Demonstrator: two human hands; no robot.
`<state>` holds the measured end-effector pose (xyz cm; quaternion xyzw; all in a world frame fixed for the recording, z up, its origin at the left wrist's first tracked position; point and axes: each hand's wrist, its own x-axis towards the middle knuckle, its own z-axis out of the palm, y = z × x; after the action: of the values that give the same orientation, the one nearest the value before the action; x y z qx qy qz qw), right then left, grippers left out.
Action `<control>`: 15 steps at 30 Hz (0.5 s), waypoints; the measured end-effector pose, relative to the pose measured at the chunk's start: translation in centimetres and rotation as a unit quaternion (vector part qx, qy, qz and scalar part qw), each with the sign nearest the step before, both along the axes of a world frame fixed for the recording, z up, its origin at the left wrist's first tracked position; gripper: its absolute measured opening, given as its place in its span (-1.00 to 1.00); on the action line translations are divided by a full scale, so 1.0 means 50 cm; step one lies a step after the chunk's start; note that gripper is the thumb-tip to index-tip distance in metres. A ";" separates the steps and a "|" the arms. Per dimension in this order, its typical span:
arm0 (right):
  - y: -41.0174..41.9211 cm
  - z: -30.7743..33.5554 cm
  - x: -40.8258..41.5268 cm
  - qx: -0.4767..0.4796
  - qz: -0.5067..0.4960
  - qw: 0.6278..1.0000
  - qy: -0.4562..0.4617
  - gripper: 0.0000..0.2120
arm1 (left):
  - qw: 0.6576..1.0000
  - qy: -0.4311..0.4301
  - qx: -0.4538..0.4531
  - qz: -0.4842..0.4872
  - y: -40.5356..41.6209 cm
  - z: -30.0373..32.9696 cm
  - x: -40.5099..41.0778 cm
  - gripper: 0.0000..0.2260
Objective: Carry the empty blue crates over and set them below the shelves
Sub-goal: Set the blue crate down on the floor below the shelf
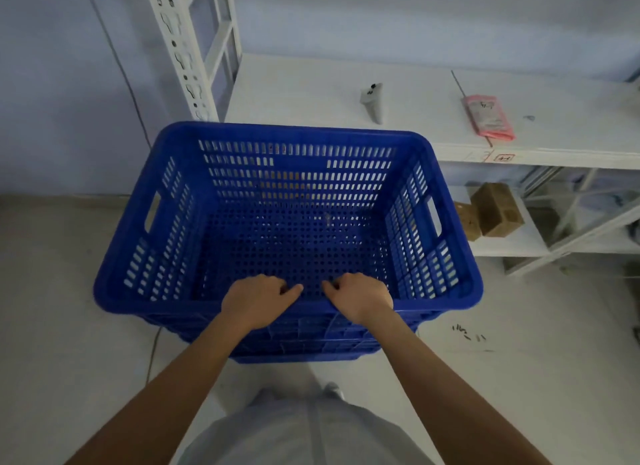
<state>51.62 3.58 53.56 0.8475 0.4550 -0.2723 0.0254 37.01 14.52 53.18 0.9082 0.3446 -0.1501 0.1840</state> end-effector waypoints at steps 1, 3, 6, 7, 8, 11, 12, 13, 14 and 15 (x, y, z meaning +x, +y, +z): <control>-0.002 -0.001 -0.001 0.014 -0.013 1.000 -0.007 -0.48 | 1.000 -0.004 0.001 0.004 0.002 -0.002 -0.001 -0.48; -0.002 -0.003 -0.003 0.024 -0.023 0.999 -0.015 -0.48 | 1.000 -0.009 0.002 0.009 0.005 -0.004 0.001 -0.49; 0.003 -0.002 -0.002 0.012 -0.027 0.999 -0.018 -0.48 | 1.000 -0.016 0.006 0.011 0.007 -0.007 0.004 -0.51; 0.005 -0.003 -0.002 0.003 -0.024 1.000 -0.020 -0.48 | 1.000 -0.019 0.007 0.010 0.008 -0.009 0.005 -0.52; 0.007 -0.003 0.000 -0.006 -0.017 1.000 -0.025 -0.49 | 1.000 -0.022 0.008 0.009 0.009 -0.011 0.006 -0.53; 0.011 -0.004 0.005 -0.036 0.022 0.998 -0.051 -0.52 | 0.999 -0.033 0.010 0.007 0.009 -0.017 0.008 -0.55; 0.012 -0.004 0.006 -0.041 0.031 0.997 -0.057 -0.52 | 0.999 -0.038 0.007 0.011 0.009 -0.018 0.008 -0.55; 0.013 -0.006 0.007 -0.038 0.028 0.997 -0.061 -0.52 | 0.999 -0.042 0.005 0.016 0.009 -0.019 0.008 -0.56; 0.015 -0.008 0.008 -0.035 0.021 0.997 -0.062 -0.52 | 0.999 -0.043 0.005 0.021 0.009 -0.019 0.010 -0.57; 0.017 -0.009 0.009 -0.031 0.012 0.998 -0.059 -0.53 | 0.999 -0.043 0.005 0.022 0.010 -0.019 0.012 -0.58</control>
<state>52.05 4.41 53.09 0.8553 0.4543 -0.2351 0.0817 37.61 15.04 52.22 0.9068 0.3572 -0.1055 0.1974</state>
